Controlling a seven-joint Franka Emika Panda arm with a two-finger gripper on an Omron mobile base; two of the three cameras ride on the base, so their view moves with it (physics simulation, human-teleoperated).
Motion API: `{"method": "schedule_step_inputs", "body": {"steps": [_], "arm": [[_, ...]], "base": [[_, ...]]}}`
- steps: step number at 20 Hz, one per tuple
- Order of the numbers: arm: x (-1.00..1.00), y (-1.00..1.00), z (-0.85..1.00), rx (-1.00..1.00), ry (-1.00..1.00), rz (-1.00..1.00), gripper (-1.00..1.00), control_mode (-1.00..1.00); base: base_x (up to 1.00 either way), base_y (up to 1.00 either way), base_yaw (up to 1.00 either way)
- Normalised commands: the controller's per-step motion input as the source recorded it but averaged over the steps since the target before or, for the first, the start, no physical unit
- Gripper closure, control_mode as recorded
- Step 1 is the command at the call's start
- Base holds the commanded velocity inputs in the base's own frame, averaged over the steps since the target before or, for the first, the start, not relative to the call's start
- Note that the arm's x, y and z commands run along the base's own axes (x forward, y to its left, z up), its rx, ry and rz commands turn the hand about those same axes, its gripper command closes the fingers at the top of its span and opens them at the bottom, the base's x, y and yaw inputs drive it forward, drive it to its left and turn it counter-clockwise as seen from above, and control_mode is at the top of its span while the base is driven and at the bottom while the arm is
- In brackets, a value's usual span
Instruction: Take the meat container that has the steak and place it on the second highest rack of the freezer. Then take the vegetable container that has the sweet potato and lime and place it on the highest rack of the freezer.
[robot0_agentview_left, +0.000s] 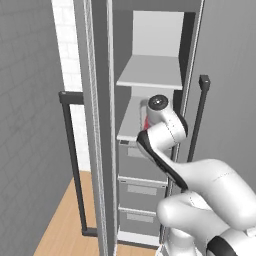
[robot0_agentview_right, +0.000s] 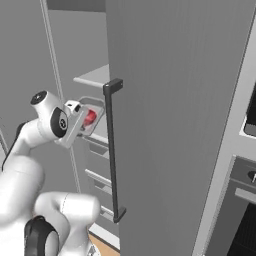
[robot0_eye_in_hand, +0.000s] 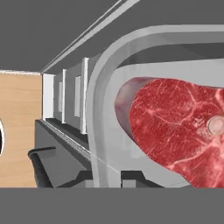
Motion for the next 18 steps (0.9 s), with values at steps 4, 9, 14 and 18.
{"method": "schedule_step_inputs", "body": {"steps": [4,9,14,18], "arm": [[0.53,-0.33,-0.09,0.00,0.00,-0.01,1.00,-1.00],[0.41,-0.22,-0.13,0.00,0.01,-0.04,1.00,-1.00],[0.39,-0.13,-0.13,0.00,0.01,-0.05,1.00,-1.00],[0.37,-0.10,-0.10,0.00,0.03,-0.04,1.00,-1.00]], "base": [[0.00,0.00,0.00],[0.00,0.00,0.00],[0.00,0.00,0.00],[0.00,0.00,0.00]]}}
